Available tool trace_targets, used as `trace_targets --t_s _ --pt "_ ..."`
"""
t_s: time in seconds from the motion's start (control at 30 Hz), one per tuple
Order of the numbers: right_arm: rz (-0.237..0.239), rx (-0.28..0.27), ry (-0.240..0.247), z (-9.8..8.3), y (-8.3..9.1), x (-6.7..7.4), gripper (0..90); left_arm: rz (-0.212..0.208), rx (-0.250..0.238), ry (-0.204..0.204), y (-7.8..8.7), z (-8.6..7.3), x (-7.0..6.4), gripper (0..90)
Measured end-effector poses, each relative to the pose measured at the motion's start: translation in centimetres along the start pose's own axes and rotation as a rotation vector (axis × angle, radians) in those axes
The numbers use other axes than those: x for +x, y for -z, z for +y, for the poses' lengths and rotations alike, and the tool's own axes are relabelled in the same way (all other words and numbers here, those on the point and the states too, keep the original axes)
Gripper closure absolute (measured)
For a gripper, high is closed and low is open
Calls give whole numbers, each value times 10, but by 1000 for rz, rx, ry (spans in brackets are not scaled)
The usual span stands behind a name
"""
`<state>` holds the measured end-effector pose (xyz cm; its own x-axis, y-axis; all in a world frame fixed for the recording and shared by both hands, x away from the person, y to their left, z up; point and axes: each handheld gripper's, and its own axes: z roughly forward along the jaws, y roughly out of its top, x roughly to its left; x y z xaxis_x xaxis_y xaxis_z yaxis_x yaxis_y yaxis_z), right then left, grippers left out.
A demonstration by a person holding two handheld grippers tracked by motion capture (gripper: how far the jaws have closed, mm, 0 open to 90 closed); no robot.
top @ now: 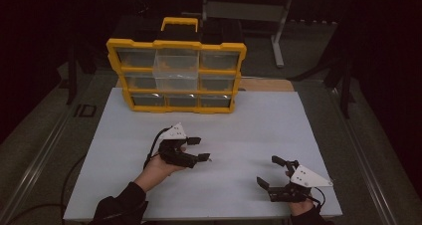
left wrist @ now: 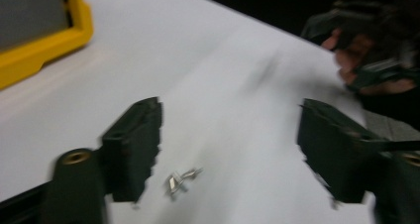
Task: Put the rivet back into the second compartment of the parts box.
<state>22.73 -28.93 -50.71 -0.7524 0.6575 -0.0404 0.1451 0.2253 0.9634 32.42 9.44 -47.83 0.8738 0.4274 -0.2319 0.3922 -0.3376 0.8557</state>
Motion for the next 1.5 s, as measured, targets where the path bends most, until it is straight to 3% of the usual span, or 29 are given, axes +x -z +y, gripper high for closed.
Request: trace_targets --t_s 0.2,0.63,0.8,1.03,1.3,1.5 --pt "1 0 -2 0 0 0 111 17 37 17 -8 -9 6 431" --pt "-4 0 2 0 0 0 111 70 189 46 -30 -25 15 545" --pt "-5 -2 0 0 1 0 111 74 200 52 -37 -27 18 627" --pt "-7 -1 -2 0 1 -1 111 74 256 22 -46 -29 19 699" --pt "-13 -1 1 0 1 -1 111 86 261 15 -48 -28 21 796" --pt "-17 1 1 0 1 -1 111 76 267 4 -47 -28 21 813"
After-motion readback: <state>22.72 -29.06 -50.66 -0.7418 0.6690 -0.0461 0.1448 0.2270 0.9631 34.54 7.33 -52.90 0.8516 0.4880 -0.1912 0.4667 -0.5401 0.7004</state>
